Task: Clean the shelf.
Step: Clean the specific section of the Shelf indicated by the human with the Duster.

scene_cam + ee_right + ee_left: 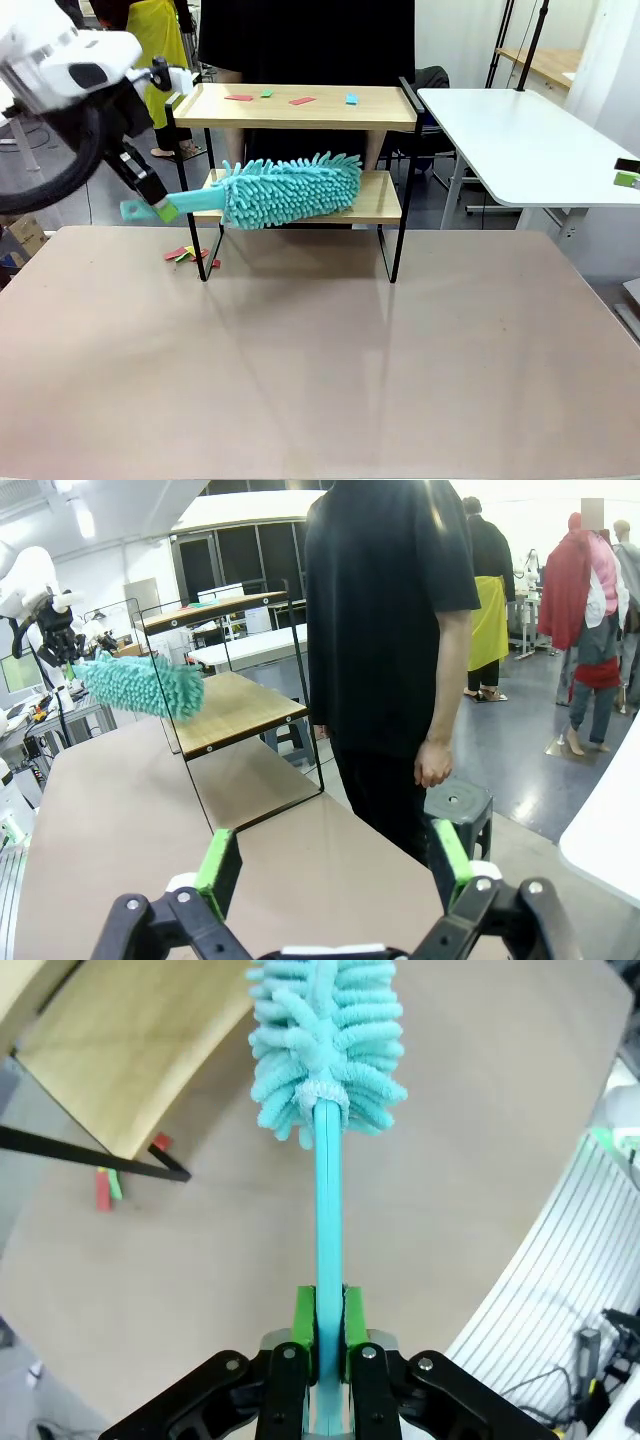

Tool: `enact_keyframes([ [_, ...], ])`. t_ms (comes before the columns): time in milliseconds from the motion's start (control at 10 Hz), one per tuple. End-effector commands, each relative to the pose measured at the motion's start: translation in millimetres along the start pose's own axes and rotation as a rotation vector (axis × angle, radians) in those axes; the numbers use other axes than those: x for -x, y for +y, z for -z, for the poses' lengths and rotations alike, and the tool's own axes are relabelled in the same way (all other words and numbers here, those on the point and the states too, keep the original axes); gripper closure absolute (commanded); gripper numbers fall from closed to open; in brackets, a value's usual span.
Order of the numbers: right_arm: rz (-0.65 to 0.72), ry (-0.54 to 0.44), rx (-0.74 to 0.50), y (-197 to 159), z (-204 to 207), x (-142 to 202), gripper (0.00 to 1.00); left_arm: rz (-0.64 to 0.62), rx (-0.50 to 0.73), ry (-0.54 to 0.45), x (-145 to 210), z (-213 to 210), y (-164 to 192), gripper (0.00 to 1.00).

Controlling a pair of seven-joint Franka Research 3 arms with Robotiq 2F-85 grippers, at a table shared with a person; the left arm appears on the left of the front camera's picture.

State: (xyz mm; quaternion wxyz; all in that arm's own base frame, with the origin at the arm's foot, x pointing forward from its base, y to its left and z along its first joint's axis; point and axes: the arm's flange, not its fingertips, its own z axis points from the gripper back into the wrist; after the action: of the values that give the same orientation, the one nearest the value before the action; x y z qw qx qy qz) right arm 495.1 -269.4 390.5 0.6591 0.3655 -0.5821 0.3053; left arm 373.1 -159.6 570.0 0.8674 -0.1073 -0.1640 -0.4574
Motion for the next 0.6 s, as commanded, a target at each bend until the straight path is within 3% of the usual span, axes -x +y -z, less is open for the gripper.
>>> enact_keyframes([
  [0,-0.006,0.001,0.0,1,1,-3,0.0,0.134,-0.019,-0.033,1,-14,-4,0.87],
  [100,-0.006,0.001,0.0,1,1,-3,0.0,0.0,0.0,0.0,0,0,0,0.87],
  [500,-0.006,0.001,0.0,1,1,-3,0.0,0.032,-0.011,0.014,0,-3,2,0.87],
])
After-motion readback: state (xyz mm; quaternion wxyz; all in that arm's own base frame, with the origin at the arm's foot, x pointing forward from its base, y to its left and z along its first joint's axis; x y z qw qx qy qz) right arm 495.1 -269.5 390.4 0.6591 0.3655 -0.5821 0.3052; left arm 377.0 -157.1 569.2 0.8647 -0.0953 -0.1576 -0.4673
